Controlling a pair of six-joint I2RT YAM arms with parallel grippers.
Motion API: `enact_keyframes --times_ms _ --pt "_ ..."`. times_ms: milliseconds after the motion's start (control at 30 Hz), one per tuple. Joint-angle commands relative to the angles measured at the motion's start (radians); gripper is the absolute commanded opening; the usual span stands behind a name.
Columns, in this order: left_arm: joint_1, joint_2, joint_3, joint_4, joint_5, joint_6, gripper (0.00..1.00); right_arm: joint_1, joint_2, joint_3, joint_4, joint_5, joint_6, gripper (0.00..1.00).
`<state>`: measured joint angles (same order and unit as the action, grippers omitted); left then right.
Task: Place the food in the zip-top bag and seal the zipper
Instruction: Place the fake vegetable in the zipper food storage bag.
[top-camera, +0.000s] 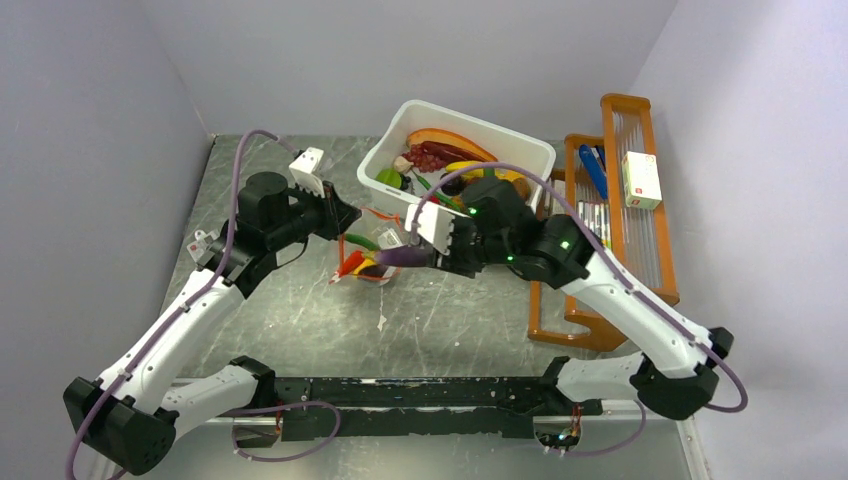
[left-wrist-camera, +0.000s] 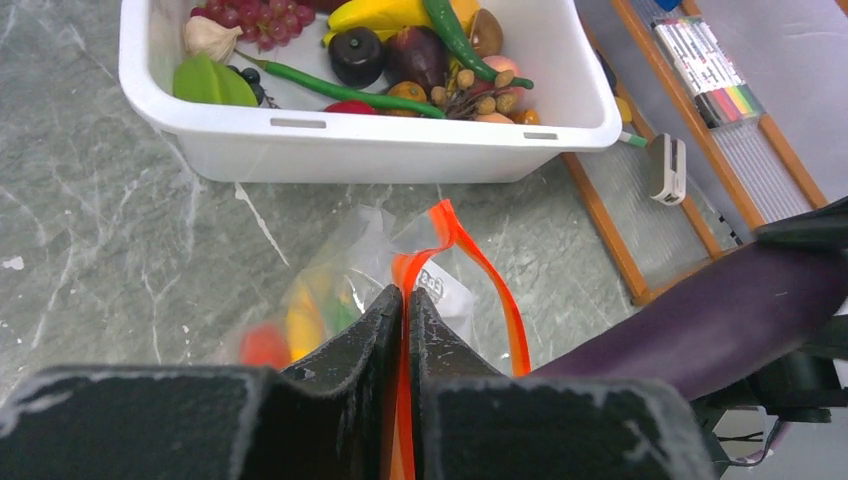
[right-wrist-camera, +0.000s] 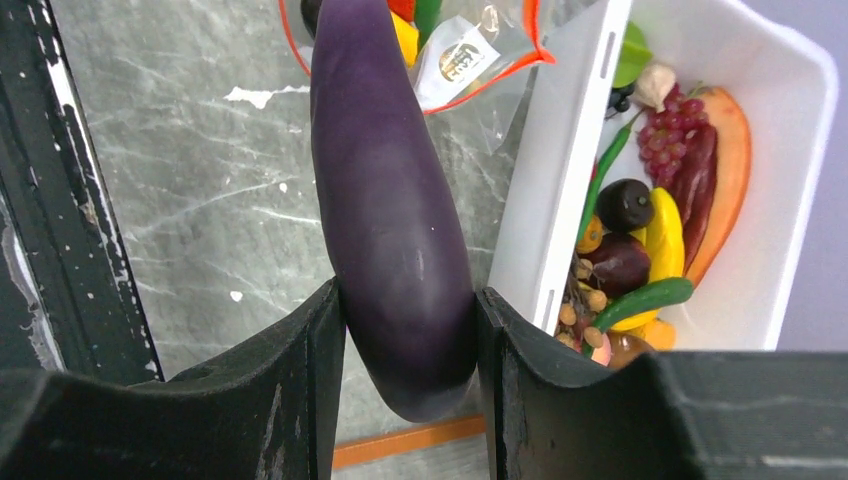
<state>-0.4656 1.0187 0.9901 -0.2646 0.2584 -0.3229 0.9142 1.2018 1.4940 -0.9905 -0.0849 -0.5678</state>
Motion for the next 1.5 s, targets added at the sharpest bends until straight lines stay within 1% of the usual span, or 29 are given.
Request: enact_keyframes --times_ms 0,67,100,167,333,533,700,833,967,1033,1133,1233,1333,1400,1467 --pt "0.007 -0.015 0.008 0.065 0.048 -0.030 0.07 0.065 0.070 -0.015 0.015 0.126 0.031 0.34" --pt "0.007 -0.012 0.008 0.065 0.067 -0.034 0.07 0.103 0.093 -0.019 0.048 0.188 0.039 0.35" --pt "0.007 -0.012 0.006 0.068 0.075 -0.071 0.07 0.121 0.107 -0.015 0.063 0.216 0.040 0.35" --pt "0.007 -0.013 0.000 0.072 0.088 -0.098 0.07 0.153 0.140 -0.002 0.092 0.277 0.042 0.36" --pt "0.007 -0.020 -0.021 0.097 0.108 -0.147 0.07 0.228 0.244 0.061 0.110 0.413 -0.007 0.37" --pt "0.007 -0.022 -0.034 0.121 0.134 -0.187 0.07 0.265 0.297 0.061 0.180 0.490 -0.106 0.44" --pt "0.007 -0.026 -0.034 0.121 0.137 -0.198 0.07 0.270 0.294 0.021 0.259 0.458 -0.172 0.47" --pt "0.007 -0.032 -0.039 0.121 0.133 -0.203 0.07 0.274 0.274 -0.040 0.335 0.441 -0.233 0.47" --pt "0.007 -0.036 -0.047 0.134 0.139 -0.218 0.07 0.277 0.265 -0.077 0.360 0.392 -0.279 0.47" --pt "0.008 -0.033 -0.044 0.135 0.143 -0.219 0.07 0.278 0.273 -0.078 0.352 0.384 -0.289 0.50" --pt "0.007 -0.030 -0.043 0.138 0.140 -0.218 0.07 0.278 0.266 -0.102 0.379 0.388 -0.306 0.59" --pt "0.007 -0.026 -0.046 0.133 0.136 -0.214 0.07 0.277 0.233 -0.131 0.424 0.389 -0.288 0.64" --pt "0.007 -0.030 -0.053 0.128 0.130 -0.210 0.07 0.273 0.175 -0.153 0.458 0.379 -0.222 0.68" --pt "0.007 -0.037 -0.057 0.127 0.122 -0.207 0.07 0.254 0.135 -0.152 0.456 0.322 -0.156 0.70" --pt "0.007 -0.042 -0.062 0.122 0.116 -0.201 0.07 0.225 0.081 -0.164 0.481 0.226 -0.083 0.73"
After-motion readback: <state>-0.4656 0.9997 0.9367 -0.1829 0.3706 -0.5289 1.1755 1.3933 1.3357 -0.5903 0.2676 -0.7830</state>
